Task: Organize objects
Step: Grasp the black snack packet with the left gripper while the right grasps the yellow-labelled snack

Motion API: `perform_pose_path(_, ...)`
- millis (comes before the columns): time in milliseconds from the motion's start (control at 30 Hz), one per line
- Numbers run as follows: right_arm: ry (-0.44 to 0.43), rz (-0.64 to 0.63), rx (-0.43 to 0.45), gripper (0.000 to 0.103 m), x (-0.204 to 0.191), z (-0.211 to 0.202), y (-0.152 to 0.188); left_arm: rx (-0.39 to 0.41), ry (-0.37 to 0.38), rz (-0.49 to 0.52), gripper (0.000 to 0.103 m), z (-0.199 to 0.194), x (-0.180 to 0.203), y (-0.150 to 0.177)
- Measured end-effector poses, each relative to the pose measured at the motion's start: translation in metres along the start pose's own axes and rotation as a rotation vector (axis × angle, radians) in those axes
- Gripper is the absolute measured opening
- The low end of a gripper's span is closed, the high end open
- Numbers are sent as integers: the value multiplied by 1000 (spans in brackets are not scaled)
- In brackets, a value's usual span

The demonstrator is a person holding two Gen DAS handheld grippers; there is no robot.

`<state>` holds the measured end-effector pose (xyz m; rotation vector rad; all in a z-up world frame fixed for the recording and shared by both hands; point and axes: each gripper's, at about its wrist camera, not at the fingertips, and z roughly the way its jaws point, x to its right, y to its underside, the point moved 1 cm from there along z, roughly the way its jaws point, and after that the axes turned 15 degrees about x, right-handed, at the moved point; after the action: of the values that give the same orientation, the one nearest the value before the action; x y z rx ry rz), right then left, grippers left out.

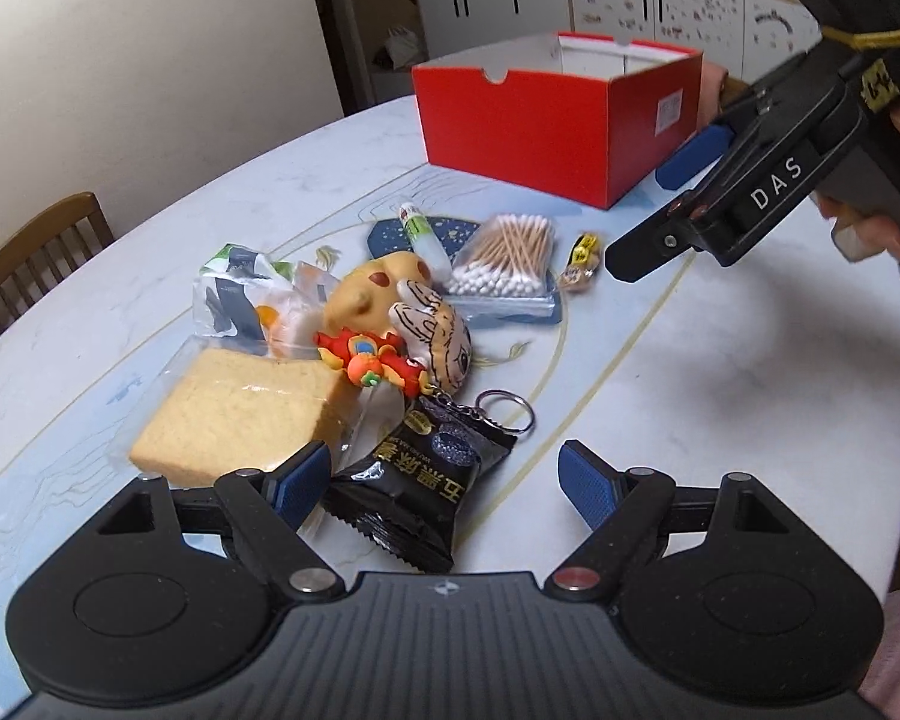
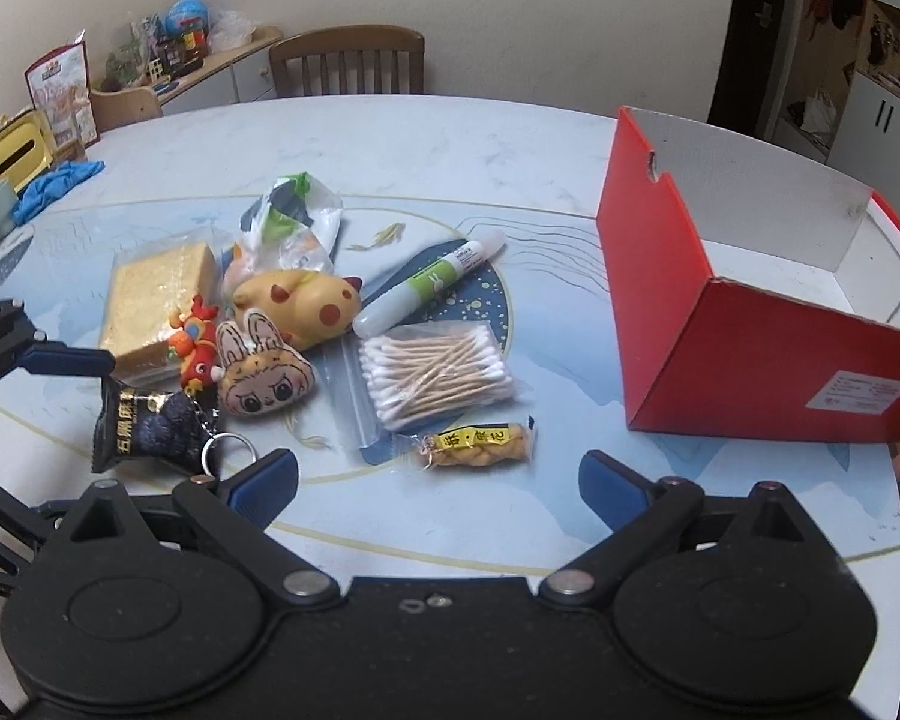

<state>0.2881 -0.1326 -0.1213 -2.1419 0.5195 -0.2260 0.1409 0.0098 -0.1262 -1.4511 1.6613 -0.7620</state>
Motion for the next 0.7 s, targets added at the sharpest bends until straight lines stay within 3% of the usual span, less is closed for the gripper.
perform_pose_path(267,0,-6,-6,99,10,17,-1,-31,18,45,83,13,4,4)
perform_pose_path(700,-12,-1,-43,84,16,43,3,-64,22,13,82,16,12,9)
